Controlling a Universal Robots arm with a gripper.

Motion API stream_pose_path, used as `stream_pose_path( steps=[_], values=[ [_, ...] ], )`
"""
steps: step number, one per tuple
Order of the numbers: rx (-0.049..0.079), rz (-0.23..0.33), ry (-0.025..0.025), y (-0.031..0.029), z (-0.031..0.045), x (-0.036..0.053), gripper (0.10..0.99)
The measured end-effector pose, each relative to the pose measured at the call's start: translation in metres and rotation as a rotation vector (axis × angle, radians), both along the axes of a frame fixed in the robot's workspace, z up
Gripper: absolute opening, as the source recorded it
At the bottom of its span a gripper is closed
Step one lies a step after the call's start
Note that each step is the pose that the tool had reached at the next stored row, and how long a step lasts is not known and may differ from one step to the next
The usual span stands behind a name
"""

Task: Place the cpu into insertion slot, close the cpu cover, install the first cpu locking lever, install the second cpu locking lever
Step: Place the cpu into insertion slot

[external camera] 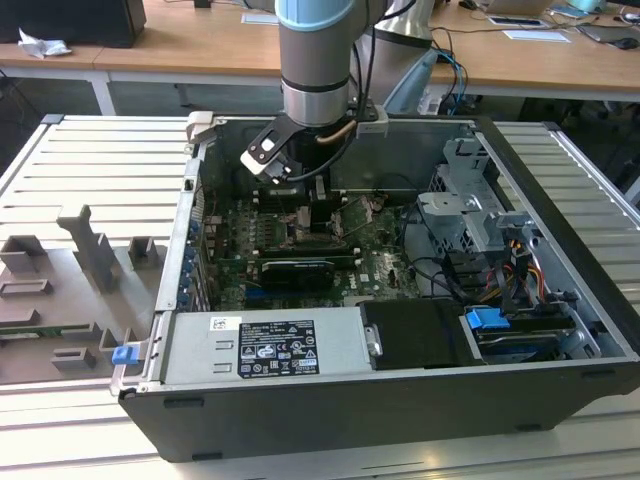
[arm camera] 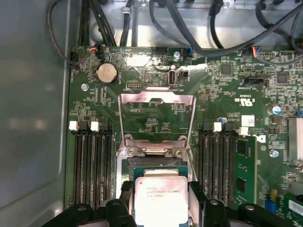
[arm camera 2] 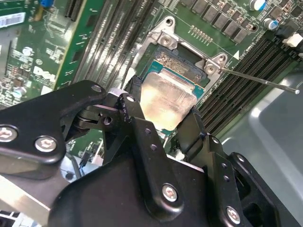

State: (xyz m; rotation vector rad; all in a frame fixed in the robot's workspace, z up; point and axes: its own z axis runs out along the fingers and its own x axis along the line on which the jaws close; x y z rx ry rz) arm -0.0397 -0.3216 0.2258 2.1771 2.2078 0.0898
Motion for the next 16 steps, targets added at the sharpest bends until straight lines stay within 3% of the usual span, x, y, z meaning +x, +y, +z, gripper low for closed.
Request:
stream_pose_path(
  steps=[4, 7, 11, 14, 16],
  values=[
    [0.000, 0.000, 0.0011, 0.0065, -0.0092, -0.0016, 0.545],
    [0.000, -0.026, 0.0034, 0.0069, -0.0160, -0.0016, 0.545],
    [-0.004, -0.027, 0.0045, 0.0069, -0.0178, -0.0016, 0.545],
    [-0.040, -0.027, 0.0059, 0.0073, -0.0190, -0.0016, 0.545],
    [-0.042, -0.026, 0.0062, 0.0076, -0.0197, -0.0015, 0.545]
  ],
)
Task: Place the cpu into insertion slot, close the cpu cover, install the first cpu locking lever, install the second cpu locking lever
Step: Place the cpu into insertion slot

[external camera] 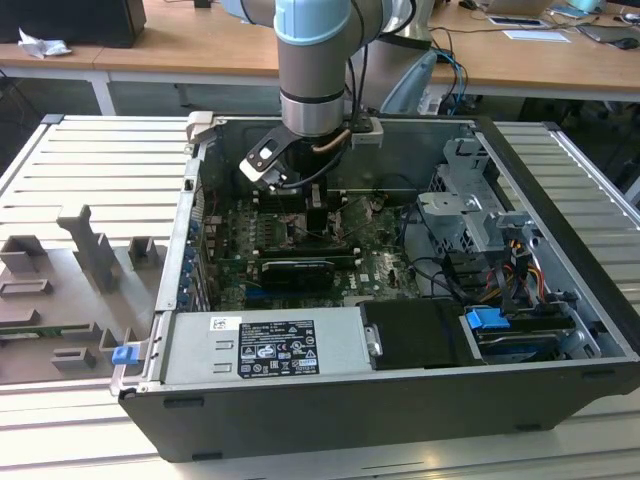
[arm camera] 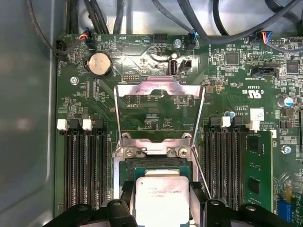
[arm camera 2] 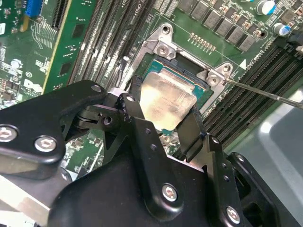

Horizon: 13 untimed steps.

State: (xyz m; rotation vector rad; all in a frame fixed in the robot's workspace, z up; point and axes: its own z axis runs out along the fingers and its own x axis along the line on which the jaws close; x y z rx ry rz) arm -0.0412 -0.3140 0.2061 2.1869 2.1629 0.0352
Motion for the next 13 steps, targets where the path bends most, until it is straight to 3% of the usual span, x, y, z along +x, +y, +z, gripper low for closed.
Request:
stream_pose_path(
  steps=[13],
  values=[
    [0.000, 0.000, 0.0036, 0.0042, -0.0080, 0.0022, 0.545]
  ],
)
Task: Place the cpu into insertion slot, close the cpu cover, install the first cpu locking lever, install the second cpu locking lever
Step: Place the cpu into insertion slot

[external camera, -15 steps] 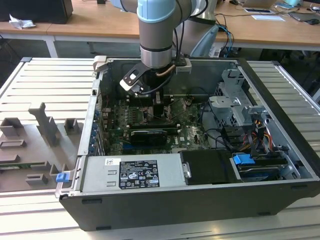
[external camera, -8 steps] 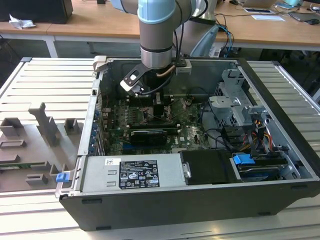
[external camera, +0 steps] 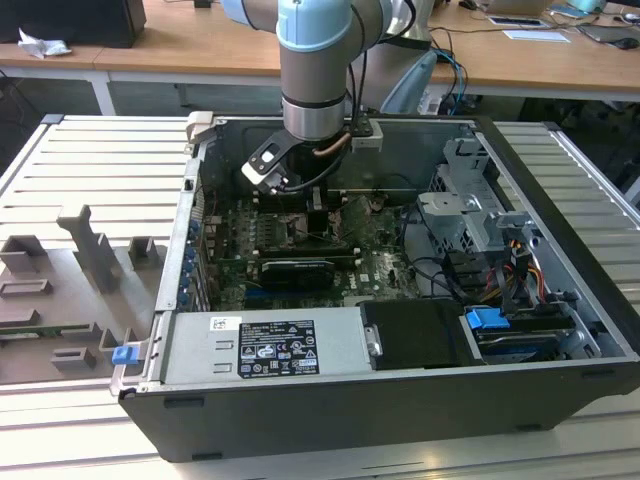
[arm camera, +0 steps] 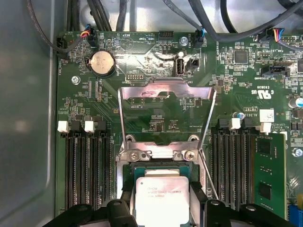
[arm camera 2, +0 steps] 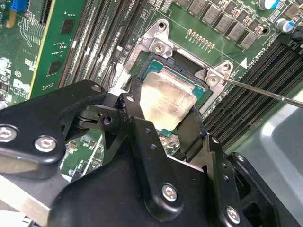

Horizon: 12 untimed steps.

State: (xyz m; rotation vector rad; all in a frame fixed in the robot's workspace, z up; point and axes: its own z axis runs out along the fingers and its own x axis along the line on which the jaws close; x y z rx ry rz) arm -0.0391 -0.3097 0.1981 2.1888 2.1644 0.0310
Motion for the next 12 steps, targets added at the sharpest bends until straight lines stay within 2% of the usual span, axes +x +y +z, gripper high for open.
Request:
stream_pose_path(
  steps=[6, 7, 8, 12],
  values=[
    [0.000, 0.000, 0.0000, 0.0000, -0.0004, 0.0000, 0.545],
    [0.000, 0.000, -0.0001, 0.0000, -0.0005, 0.0000, 0.557],
    [0.000, 0.000, 0.0000, 0.0000, -0.0005, 0.0000, 0.620],
    [0.000, 0.000, 0.0000, 0.0000, -0.0005, 0.0000, 0.620]
  ],
)
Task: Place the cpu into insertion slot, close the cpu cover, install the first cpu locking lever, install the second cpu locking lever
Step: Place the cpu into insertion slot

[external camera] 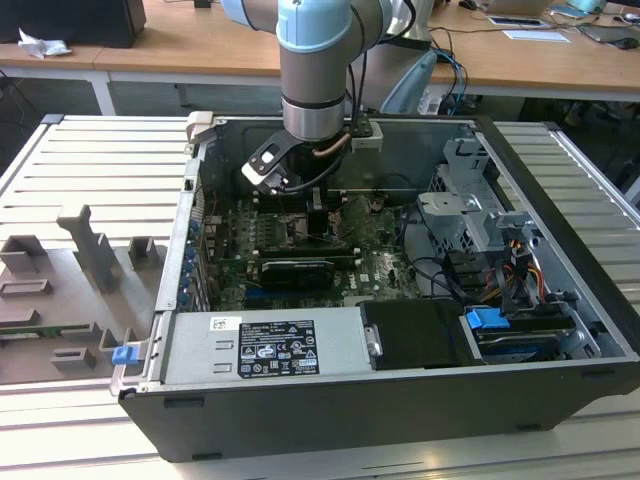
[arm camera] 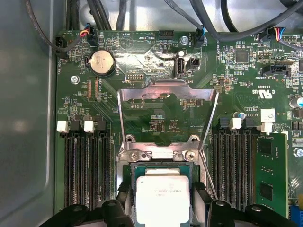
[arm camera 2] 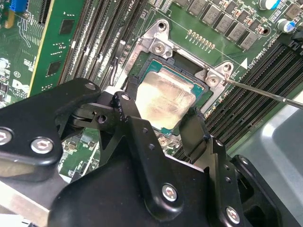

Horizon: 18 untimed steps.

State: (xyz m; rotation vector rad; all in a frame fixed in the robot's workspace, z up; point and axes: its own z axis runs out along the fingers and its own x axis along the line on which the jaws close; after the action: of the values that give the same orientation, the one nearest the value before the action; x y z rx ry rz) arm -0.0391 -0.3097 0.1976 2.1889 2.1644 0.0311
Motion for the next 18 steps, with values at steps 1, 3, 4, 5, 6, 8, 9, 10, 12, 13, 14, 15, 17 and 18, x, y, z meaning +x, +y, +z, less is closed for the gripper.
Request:
stream_pose_path(
  steps=[1, 3, 4, 5, 6, 8, 9, 10, 12, 13, 14, 15, 17, 18],
  values=[
    [0.000, 0.000, 0.0000, 0.0000, 0.0005, 0.0000, 0.620],
    [0.000, 0.000, 0.0000, 0.0000, 0.0034, 0.0000, 0.620],
    [0.000, 0.000, 0.0002, 0.0000, 0.0063, 0.0000, 0.620],
    [0.000, 0.000, 0.0014, 0.0000, 0.0087, 0.0001, 0.620],
    [0.000, 0.000, 0.0051, 0.0000, 0.0111, 0.0007, 0.608],
    [0.000, 0.000, 0.0137, 0.0000, 0.0141, 0.0020, 0.475],
    [0.000, 0.000, 0.0192, 0.0000, 0.0155, 0.0026, 0.416],
    [0.000, 0.000, 0.0212, 0.0000, 0.0158, 0.0027, 0.353],
    [0.000, 0.000, 0.0246, 0.0000, 0.0174, 0.0028, 0.235],
    [0.000, 0.000, 0.0249, 0.0000, 0.0182, 0.0029, 0.173],
    [0.000, 0.000, 0.0250, 0.0000, 0.0188, 0.0029, 0.114],
    [0.000, 0.000, 0.0252, 0.0000, 0.0197, 0.0029, 0.114],
    [0.000, 0.000, 0.0253, 0.0000, 0.0210, 0.0029, 0.106],
    [0.000, 0.000, 0.0253, 0.0000, 0.0216, 0.0029, 0.106]
  ],
)
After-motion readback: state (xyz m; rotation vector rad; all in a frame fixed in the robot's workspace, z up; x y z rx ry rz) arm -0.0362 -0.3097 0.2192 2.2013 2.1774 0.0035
